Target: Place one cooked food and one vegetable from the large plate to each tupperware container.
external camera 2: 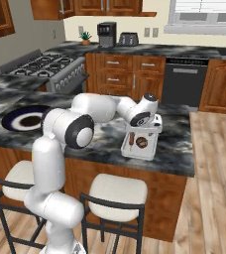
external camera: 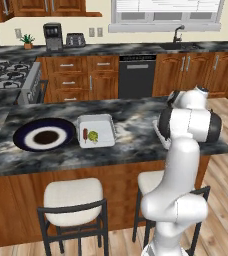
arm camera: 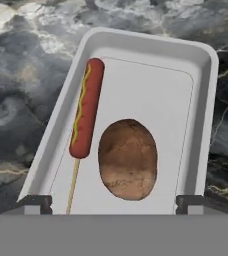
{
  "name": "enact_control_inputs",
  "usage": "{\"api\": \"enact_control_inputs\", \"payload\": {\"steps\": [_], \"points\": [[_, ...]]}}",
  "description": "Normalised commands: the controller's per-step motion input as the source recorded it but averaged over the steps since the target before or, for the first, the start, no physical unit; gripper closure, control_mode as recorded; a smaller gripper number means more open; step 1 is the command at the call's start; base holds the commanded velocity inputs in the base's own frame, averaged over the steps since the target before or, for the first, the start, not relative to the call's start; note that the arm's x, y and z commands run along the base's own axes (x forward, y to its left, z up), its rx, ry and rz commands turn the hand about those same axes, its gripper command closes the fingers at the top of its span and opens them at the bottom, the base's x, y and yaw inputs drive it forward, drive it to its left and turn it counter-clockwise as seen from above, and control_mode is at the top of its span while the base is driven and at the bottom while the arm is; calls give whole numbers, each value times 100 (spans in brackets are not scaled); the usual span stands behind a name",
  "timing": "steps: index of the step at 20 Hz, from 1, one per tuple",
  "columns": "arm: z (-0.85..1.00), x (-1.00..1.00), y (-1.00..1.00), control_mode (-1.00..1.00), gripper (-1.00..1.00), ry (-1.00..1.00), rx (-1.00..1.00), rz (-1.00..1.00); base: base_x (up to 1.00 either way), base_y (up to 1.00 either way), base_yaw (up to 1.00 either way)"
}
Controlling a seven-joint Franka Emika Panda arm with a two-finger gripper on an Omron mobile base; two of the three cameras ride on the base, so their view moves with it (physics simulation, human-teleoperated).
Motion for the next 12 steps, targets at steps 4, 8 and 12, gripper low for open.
{"api": "enact_control_inputs", "payload": {"steps": [4, 8, 12], "points": [[59, -76, 31, -100, -100, -21, 0, 0, 0, 0, 0], [65, -92, 45, -100, -100, -11, 0, 0, 0, 0, 0], [93, -99, 18, -100, -100, 1, 0, -2, 0, 0, 0]]}}
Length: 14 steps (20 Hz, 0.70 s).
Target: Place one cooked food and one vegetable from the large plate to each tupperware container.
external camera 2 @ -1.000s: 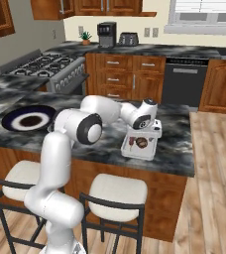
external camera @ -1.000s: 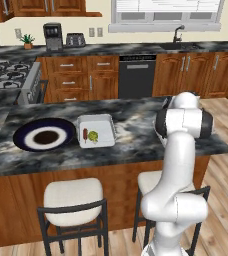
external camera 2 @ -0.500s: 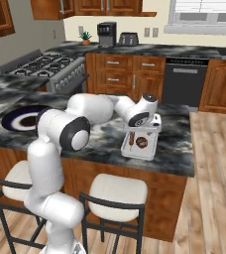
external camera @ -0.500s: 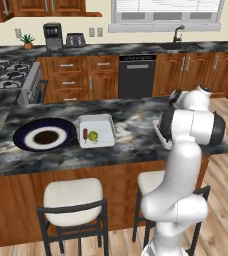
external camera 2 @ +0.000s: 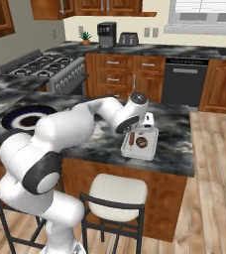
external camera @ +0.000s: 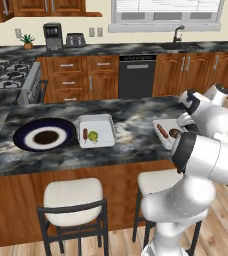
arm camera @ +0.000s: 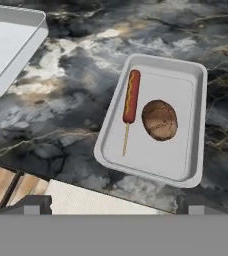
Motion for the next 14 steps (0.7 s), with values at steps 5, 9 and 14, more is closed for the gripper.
{"api": "enact_control_inputs", "payload": {"steps": [5, 9, 14], "points": [[72, -87, 55, -100, -100, 1, 1, -1, 0, 0, 0], [22, -91, 75, -100, -100, -1, 5, 0, 0, 0, 0], [1, -100, 71, -100, -100, -12, 7, 2, 0, 0, 0]]}}
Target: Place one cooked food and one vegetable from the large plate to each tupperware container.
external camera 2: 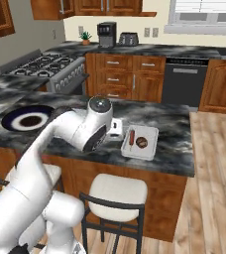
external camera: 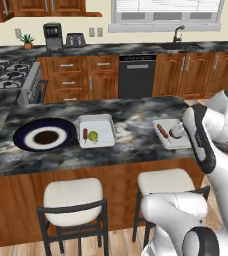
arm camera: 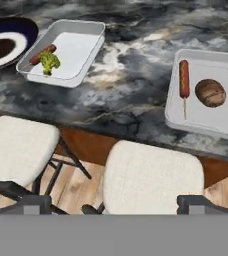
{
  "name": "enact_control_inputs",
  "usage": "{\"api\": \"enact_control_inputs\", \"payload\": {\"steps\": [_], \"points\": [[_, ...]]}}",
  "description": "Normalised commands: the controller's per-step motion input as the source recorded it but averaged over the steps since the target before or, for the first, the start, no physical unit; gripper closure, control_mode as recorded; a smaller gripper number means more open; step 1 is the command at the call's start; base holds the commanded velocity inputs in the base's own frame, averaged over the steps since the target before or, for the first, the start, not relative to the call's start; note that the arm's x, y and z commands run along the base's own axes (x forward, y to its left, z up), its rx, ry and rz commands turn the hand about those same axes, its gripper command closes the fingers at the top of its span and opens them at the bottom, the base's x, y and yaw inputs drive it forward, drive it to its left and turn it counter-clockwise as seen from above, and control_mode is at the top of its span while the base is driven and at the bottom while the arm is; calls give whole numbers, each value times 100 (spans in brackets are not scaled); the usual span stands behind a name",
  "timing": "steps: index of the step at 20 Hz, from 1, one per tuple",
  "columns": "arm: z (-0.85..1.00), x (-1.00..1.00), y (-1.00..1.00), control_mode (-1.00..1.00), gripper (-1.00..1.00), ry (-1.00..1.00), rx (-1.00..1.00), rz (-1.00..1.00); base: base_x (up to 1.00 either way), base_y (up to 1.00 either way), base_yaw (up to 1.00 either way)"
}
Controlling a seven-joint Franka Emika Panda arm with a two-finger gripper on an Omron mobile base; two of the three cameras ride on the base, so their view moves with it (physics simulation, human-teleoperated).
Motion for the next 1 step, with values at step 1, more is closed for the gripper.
{"api": "enact_control_inputs", "payload": {"steps": [1], "points": [[5, -100, 62, -100, -100, -15, 6, 5, 0, 0, 0]]}}
